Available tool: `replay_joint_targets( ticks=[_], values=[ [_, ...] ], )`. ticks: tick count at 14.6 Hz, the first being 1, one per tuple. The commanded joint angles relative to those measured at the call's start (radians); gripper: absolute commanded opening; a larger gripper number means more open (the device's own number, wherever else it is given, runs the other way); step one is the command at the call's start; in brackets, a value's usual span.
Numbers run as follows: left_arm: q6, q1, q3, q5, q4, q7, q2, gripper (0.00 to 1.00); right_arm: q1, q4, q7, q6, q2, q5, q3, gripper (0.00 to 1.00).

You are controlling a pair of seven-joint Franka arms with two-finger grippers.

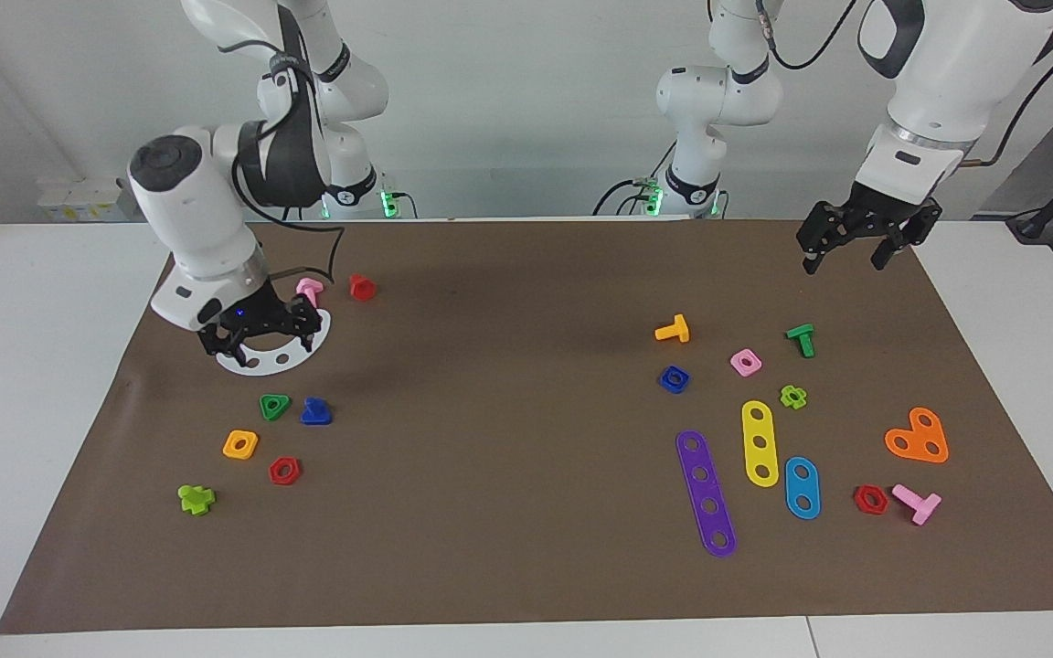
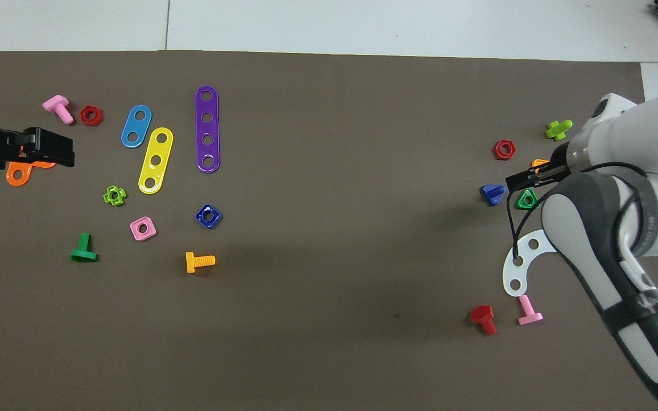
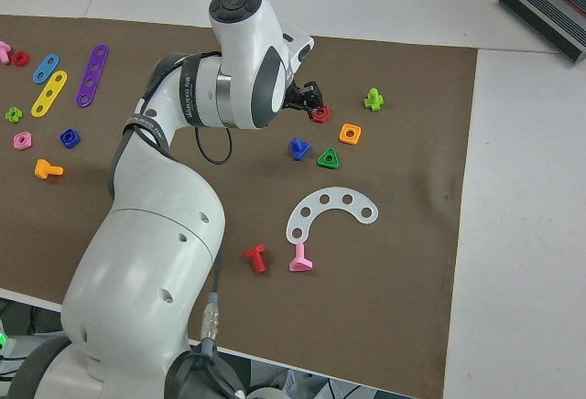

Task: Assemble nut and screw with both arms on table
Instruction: 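Reach the right gripper to the blue screw and grasp it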

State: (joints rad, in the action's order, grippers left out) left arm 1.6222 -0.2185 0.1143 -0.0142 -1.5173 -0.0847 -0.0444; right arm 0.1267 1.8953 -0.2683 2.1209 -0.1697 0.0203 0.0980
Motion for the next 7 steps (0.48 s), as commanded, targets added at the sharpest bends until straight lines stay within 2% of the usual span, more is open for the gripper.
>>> replay_joint_targets(
  ticks=[1, 3, 5, 7],
  values=[
    [0.01, 0.005, -0.005, -0.018, -0.024, -0.007, 0.024, 1.0, -0.002, 0.077, -0.087, 0.155, -0.051, 0.052, -0.004, 1.0],
    [0.004, 0.016, -0.005, -0.018, -0.024, -0.001, 0.024, 1.0, -0.002, 0.119, -0.108, 0.256, -0.083, 0.052, -0.004, 0.96],
    [0.011, 0.018, -0.005, -0.018, -0.026, 0.0, 0.024, 1.0, 0.007, 0.143, -0.111, 0.284, -0.093, 0.052, -0.006, 0.9],
    [0.015, 0.019, -0.005, -0.018, -0.03, 0.0, 0.024, 1.0, 0.004, 0.168, -0.141, 0.29, -0.093, 0.052, -0.004, 0.71]
  ],
)
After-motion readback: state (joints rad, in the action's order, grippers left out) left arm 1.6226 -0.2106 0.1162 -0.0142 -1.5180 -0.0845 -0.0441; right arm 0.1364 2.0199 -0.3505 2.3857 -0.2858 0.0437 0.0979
